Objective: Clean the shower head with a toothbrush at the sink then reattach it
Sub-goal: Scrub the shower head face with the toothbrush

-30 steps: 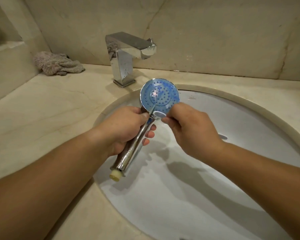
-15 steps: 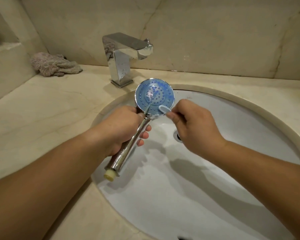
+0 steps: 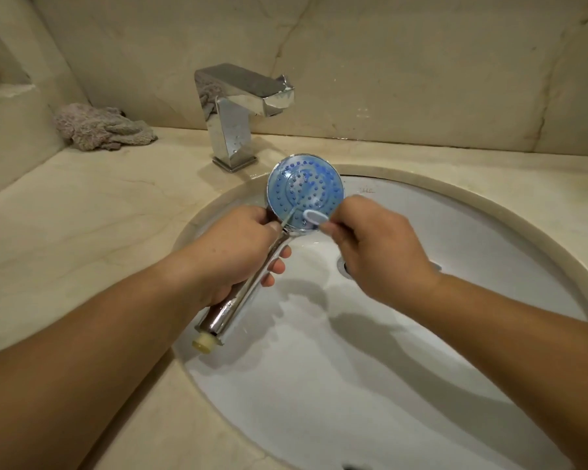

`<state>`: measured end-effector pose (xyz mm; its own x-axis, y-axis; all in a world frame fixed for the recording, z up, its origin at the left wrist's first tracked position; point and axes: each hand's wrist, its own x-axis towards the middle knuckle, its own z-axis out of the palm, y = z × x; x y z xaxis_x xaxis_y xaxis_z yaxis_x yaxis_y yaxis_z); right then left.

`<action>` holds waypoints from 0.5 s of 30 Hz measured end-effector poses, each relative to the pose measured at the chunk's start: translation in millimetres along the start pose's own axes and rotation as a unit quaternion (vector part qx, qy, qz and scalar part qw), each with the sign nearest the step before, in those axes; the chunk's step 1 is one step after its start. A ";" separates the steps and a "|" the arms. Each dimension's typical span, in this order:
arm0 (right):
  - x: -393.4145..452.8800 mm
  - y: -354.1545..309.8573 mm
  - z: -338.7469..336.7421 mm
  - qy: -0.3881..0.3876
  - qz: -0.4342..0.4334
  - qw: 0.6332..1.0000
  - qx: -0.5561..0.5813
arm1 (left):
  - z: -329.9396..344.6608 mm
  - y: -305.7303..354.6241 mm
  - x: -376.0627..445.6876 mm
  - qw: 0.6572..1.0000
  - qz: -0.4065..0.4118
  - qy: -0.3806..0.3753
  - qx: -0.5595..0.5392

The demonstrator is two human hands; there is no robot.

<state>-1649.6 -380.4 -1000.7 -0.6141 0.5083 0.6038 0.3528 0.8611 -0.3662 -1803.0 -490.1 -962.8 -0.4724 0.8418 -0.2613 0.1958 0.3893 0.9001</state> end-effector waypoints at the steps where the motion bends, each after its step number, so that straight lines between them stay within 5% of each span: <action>1: 0.5 -1.2 0.6 0.000 0.001 1.000 0.002 | 0.1 0.0 -0.2 1.000 0.001 0.000 0.002; 4: 11.0 10.5 -5.2 0.044 0.092 0.995 0.021 | -1.4 -0.1 0.7 1.000 -0.002 -0.001 0.000; 8: 0.0 -3.4 2.4 0.003 -0.006 1.000 -0.004 | 0.0 -1.9 2.5 1.000 0.002 -0.017 0.015; 12: 12.0 4.5 -3.2 0.042 0.069 0.997 0.013 | -0.9 -1.9 3.1 1.000 0.005 -0.015 0.022; 15: 4.4 -5.2 1.8 0.003 -0.002 1.000 0.000 | 1.3 -3.9 3.9 0.999 0.018 -0.028 0.041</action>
<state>-1655.4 -382.7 -997.4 -0.6109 0.5056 0.6092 0.3501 0.8627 -0.3649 -1804.5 -487.8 -967.7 -0.4150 0.8746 -0.2507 0.2825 0.3858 0.8782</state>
